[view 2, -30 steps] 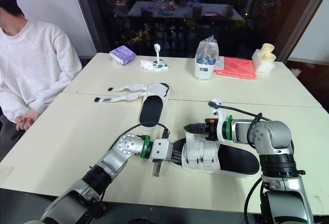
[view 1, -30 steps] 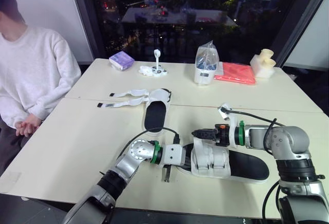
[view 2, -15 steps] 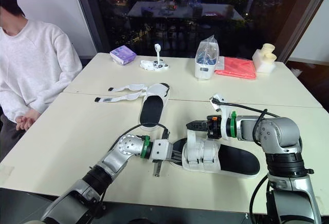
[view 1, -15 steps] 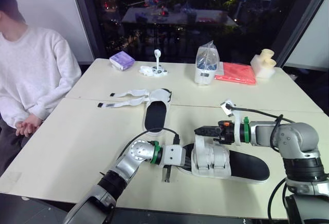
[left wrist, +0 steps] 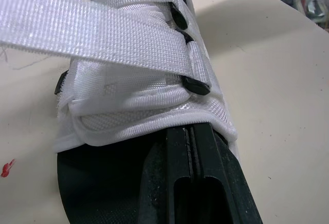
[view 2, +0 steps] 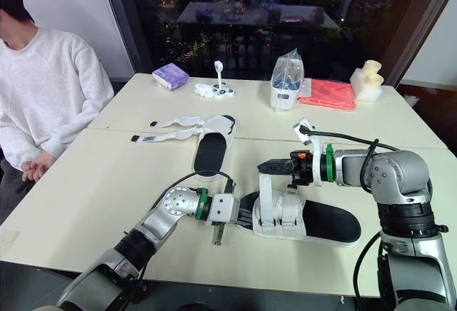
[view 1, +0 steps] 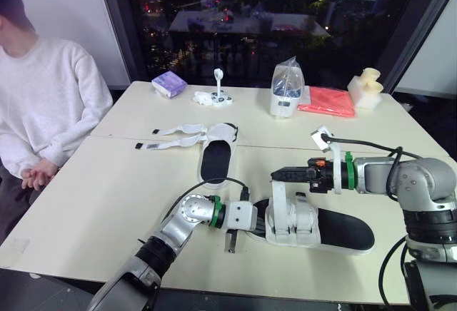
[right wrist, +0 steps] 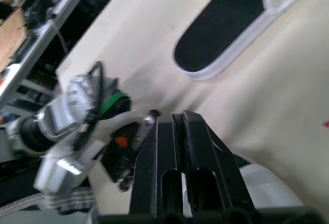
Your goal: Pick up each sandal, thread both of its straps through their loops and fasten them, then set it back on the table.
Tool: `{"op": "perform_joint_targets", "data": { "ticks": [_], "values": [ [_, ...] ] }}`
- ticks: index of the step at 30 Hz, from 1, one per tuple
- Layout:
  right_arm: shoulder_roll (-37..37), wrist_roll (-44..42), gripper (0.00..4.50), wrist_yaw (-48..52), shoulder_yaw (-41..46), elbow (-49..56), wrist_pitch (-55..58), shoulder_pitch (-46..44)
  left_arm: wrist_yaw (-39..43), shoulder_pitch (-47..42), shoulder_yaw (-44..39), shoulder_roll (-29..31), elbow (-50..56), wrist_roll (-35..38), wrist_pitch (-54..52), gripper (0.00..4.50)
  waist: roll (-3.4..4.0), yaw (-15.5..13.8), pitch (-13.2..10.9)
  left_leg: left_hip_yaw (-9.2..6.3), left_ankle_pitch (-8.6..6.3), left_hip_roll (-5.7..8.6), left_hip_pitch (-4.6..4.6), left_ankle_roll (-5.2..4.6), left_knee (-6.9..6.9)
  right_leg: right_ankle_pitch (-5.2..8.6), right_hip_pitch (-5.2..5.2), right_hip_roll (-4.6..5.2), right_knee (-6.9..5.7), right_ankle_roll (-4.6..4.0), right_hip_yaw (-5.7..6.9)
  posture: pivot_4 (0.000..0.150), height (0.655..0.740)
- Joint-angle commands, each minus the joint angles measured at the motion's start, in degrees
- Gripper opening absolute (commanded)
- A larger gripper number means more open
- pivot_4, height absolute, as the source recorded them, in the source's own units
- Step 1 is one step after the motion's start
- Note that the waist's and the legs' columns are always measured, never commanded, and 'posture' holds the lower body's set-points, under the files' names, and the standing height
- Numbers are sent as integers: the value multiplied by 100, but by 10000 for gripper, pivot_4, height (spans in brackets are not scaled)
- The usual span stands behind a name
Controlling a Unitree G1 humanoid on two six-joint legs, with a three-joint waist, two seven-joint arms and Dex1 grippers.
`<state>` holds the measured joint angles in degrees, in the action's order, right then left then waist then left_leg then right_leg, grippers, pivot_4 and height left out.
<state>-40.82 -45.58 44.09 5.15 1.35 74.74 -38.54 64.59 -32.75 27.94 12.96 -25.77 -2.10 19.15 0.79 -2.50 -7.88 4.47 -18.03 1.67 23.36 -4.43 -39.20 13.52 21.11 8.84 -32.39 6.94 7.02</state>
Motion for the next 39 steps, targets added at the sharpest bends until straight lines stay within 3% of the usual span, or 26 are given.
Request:
{"op": "perform_joint_targets", "data": {
  "ticks": [1,18,21,26,33,39],
  "values": [
    [-79,435,218,-6,29,-275,-712,-190,490,477,968,138,-663,-800,-372,0,1,1,0,0,0,0,0,0,0,0,0,0,0,0,0,1500,7400],
    [-311,2362,218,379,-1626,-781,-2653,639,501,519,994,165,-486,-782,-463,0,-17,16,34,0,1,0,-3,2,0,0,-1,-4,0,1,6,1500,7400],
    [-349,2607,9159,436,-1818,-813,-2865,665,503,529,983,164,-491,-792,-449,0,-25,10,61,-1,1,0,-5,3,0,0,-3,-4,0,1,7,1500,7400],
    [-312,3255,34414,351,-1952,-1098,-3538,576,478,534,939,169,-502,-786,-466,0,-20,10,73,-2,0,0,-6,4,5,0,-3,-4,0,1,6,1500,7400],
    [-352,3750,34414,238,-1681,-1410,-4080,210,448,476,883,156,-577,-774,-479,0,-10,12,69,-2,2,0,-6,5,4,0,-4,-6,1,1,15,1500,7400],
    [-1049,3935,34414,147,-1022,-145,-4570,720,375,421,821,157,-635,-778,-451,0,10,-4,63,-2,2,1,-4,6,4,1,-4,-6,5,2,16,1500,7400]
  ]
}}
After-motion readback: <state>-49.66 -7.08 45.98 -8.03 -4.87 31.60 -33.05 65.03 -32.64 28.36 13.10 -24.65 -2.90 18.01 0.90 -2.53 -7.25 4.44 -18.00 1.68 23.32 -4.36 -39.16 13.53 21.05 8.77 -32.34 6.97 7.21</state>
